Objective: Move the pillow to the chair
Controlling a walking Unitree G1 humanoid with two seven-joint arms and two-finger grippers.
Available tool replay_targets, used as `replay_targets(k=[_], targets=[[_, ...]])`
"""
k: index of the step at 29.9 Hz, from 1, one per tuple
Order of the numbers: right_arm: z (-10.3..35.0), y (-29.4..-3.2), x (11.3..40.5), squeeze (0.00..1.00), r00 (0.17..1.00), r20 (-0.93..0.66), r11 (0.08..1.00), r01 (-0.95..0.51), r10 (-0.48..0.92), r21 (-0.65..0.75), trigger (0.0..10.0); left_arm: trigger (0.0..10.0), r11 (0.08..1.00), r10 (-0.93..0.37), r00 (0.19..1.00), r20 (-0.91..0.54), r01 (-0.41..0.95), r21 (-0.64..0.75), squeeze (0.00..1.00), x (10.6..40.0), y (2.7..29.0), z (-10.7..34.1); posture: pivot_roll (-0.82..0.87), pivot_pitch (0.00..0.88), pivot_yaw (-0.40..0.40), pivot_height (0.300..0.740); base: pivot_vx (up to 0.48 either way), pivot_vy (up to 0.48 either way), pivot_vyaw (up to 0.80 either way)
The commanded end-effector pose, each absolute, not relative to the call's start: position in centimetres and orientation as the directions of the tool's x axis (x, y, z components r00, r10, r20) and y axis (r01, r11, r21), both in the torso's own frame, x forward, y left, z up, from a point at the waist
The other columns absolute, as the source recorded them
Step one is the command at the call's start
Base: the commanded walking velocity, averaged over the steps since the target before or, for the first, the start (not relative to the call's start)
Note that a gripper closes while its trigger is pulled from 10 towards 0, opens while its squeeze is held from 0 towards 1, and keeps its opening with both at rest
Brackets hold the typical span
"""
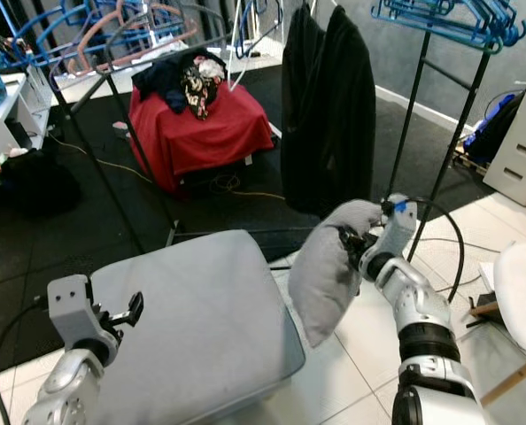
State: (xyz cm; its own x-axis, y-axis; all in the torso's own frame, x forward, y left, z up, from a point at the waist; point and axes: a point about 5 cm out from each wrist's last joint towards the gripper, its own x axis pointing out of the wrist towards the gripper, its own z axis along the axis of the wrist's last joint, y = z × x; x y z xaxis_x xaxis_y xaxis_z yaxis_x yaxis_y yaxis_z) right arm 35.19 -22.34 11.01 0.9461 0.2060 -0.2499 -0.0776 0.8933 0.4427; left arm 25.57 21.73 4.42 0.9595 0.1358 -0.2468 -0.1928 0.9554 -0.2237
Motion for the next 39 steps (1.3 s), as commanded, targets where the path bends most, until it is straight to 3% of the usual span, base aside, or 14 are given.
replay_targets(k=[1,17,24,32,39], targets=[[13.2,-23.0,36.1,0.0,0.974,-0.154,0.9,-0.085,0.165,0.427,10.0,10.0,0.958,0.122,0.956,-0.265,-0.183,-0.22,0.0,25.6,21.3,4.0,-0.21,0.0,0.01,0.74,0.0,-0.48,0.0],[14.3,-24.3,36.7,0.0,0.986,-0.134,0.914,-0.034,0.096,0.404,10.0,10.0,0.955,0.11,0.963,-0.247,-0.171,-0.241,0.0,26.2,21.2,4.3,-0.23,0.0,0.013,0.74,0.0,-0.48,0.0],[14.1,-24.0,36.7,0.0,0.984,-0.141,0.915,-0.042,0.108,0.401,10.0,10.0,0.955,0.107,0.963,-0.247,-0.169,-0.245,0.0,26.2,21.1,4.2,-0.22,0.0,0.009,0.74,0.0,0.0,0.0],[13.5,-23.7,36.6,0.0,0.98,-0.162,0.918,-0.047,0.12,0.394,10.0,10.0,0.952,0.112,0.963,-0.247,-0.175,-0.251,0.0,26.1,21.3,4.2,-0.22,0.0,0.009,0.74,0.0,-0.48,0.0],[13.3,-24.3,36.5,0.0,0.979,-0.18,0.929,-0.021,0.094,0.37,10.0,10.0,0.951,0.11,0.963,-0.246,-0.174,-0.254,0.0,26.1,21.3,4.2,-0.23,0.0,0.011,0.74,0.0,-0.137,0.0]])
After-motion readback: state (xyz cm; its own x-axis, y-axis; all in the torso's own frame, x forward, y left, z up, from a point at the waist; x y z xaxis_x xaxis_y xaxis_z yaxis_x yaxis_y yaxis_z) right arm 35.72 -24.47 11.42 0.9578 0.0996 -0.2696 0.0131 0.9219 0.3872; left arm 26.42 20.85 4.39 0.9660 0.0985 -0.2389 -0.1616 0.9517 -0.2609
